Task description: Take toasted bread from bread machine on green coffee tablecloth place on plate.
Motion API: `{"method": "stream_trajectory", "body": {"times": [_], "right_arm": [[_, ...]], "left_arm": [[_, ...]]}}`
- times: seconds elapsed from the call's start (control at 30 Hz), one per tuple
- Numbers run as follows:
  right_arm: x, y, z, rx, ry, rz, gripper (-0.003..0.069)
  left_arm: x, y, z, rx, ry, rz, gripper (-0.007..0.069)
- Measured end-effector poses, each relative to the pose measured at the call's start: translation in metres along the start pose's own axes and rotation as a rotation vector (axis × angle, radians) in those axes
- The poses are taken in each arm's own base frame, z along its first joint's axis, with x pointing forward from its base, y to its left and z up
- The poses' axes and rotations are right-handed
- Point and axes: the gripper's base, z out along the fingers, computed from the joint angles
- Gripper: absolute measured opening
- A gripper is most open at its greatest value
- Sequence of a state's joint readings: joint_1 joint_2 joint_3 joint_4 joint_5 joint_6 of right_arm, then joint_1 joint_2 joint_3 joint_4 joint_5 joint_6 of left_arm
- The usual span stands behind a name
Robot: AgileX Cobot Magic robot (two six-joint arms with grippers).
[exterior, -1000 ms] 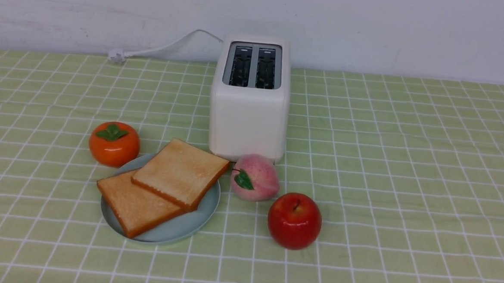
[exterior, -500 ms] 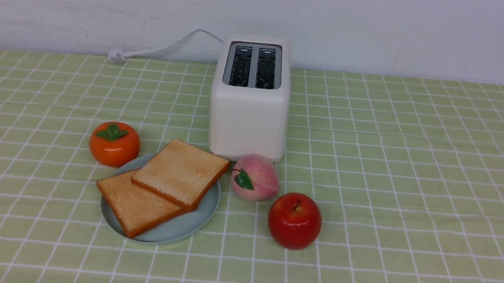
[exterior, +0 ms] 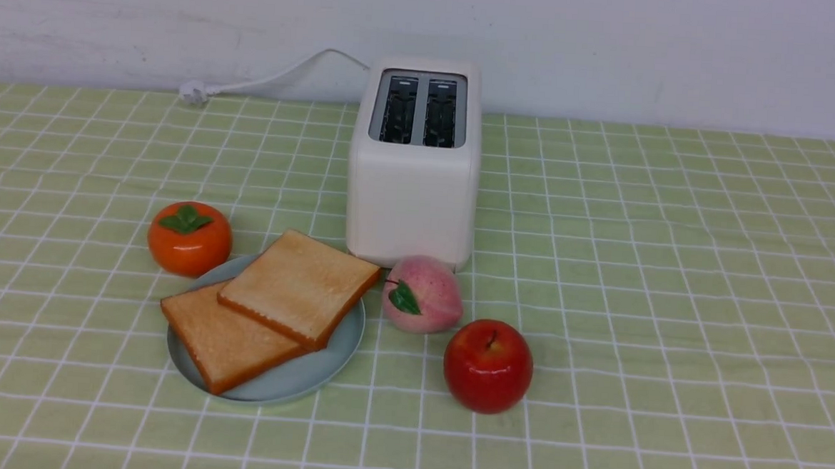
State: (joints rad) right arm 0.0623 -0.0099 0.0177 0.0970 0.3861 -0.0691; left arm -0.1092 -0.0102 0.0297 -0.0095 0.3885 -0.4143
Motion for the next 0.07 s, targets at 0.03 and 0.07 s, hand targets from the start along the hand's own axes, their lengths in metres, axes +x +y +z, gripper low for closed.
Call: {"method": "stream_trajectory", "body": {"times": [0.03,0.07], "right_arm": [[0.0000,0.0000,0.0000,0.000,0.000,0.000,0.0077],[0.0000,0.0000,0.0000,0.000,0.000,0.000,0.0077]], "left_arm": [[0.0000,0.0000,0.0000,0.000,0.000,0.000,-0.0001],[0.0000,0.0000,0.0000,0.000,0.000,0.000,-0.0001]]}}
